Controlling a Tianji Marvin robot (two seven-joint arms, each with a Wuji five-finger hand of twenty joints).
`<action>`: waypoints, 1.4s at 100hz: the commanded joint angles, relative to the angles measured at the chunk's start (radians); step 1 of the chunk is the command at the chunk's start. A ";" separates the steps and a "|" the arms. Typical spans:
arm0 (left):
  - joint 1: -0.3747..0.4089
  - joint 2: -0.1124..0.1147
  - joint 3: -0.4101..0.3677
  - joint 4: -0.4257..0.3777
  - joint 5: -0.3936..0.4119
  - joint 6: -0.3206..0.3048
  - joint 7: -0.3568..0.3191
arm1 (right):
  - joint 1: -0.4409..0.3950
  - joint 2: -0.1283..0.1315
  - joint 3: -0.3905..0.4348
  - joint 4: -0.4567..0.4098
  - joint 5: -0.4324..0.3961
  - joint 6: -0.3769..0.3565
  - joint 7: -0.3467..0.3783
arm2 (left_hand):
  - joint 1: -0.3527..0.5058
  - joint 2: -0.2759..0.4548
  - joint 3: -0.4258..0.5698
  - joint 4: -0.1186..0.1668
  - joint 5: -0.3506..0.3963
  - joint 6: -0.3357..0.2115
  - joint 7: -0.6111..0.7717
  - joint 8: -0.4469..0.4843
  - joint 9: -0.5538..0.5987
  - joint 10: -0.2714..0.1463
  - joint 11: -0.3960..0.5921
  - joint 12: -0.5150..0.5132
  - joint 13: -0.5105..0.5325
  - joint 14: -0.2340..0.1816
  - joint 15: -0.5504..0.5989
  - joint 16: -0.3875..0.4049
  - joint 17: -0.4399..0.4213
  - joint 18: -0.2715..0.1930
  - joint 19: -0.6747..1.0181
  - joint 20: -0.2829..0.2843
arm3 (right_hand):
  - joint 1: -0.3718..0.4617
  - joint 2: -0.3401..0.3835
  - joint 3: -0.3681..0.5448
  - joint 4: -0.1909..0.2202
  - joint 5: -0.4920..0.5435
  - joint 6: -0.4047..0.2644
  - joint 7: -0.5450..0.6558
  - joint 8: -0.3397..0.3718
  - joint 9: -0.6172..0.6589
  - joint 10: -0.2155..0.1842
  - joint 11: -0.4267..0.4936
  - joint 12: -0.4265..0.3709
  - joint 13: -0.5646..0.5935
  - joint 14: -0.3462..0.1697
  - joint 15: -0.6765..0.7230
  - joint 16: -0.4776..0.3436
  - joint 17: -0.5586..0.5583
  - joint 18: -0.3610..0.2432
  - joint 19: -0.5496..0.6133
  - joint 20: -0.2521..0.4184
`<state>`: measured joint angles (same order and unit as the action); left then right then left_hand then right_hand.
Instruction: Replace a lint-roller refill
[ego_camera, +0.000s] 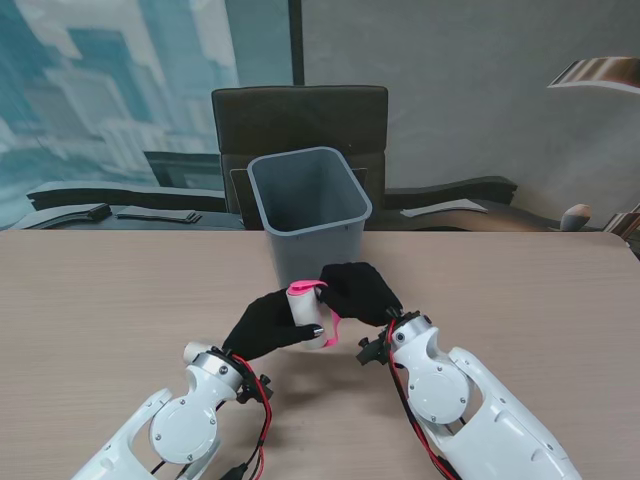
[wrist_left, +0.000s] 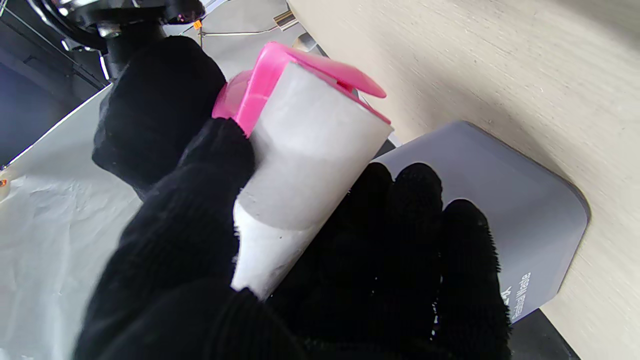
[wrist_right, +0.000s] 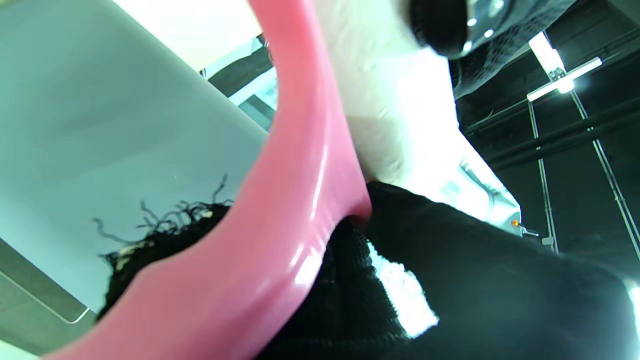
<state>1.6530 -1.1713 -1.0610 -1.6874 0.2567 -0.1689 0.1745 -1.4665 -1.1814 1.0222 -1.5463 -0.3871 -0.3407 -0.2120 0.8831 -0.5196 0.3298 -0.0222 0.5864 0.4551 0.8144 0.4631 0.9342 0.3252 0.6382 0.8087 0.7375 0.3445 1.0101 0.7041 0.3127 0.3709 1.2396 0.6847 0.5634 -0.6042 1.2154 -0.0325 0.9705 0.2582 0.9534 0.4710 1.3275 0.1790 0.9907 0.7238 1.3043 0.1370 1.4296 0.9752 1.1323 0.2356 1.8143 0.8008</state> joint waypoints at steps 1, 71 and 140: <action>-0.010 -0.006 -0.006 -0.021 0.019 -0.022 0.005 | -0.015 0.013 -0.007 0.013 0.004 0.005 0.046 | 0.206 0.115 0.261 0.159 0.020 -0.366 0.231 0.063 0.037 -0.074 0.054 0.056 0.028 -0.031 0.044 0.030 -0.008 -0.055 0.034 0.002 | 0.129 -0.117 0.145 0.018 0.157 0.091 0.169 0.014 0.126 0.034 0.522 0.095 0.013 -0.294 0.384 0.113 0.114 -0.312 0.280 0.226; -0.025 -0.003 -0.001 0.018 0.165 -0.110 0.077 | -0.014 0.036 -0.012 -0.015 0.123 0.053 0.202 | 0.173 0.115 0.301 0.224 -0.013 -0.360 0.272 0.125 0.027 -0.071 0.114 0.099 0.038 -0.033 0.094 0.077 -0.004 -0.050 0.058 0.011 | -0.042 0.586 -0.465 0.002 0.367 0.012 0.137 0.256 0.125 0.059 0.620 0.167 0.012 -0.265 0.395 0.195 0.110 -0.243 0.280 0.265; -0.025 0.006 -0.027 0.016 0.254 -0.110 0.095 | -0.037 0.030 0.041 -0.012 -0.045 0.010 0.075 | 0.172 0.106 0.295 0.205 0.022 -0.348 0.223 0.086 0.037 -0.069 0.053 0.014 0.033 -0.023 0.021 0.034 -0.009 -0.046 0.051 0.004 | -0.060 -0.039 -0.284 0.013 0.347 -0.109 0.063 0.283 0.124 -0.056 0.594 0.162 0.015 -0.323 0.383 0.193 0.113 -0.319 0.280 0.185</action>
<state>1.6244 -1.1669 -1.0760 -1.6500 0.5028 -0.2920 0.2884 -1.4907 -1.1504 1.0534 -1.5513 -0.4285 -0.3179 -0.1412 0.8515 -0.5483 0.3294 0.0585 0.5225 0.3394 0.9061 0.5345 0.9351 0.2919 0.7058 0.8713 0.7388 0.3275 1.0642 0.7623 0.3151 0.3619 1.2736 0.6865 0.5484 -0.5885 0.9465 0.0325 1.1913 0.0695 1.0128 0.7430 1.3674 0.0613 1.4083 0.8936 1.3477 0.0674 1.6889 1.1352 1.1842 0.1810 1.8942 1.0250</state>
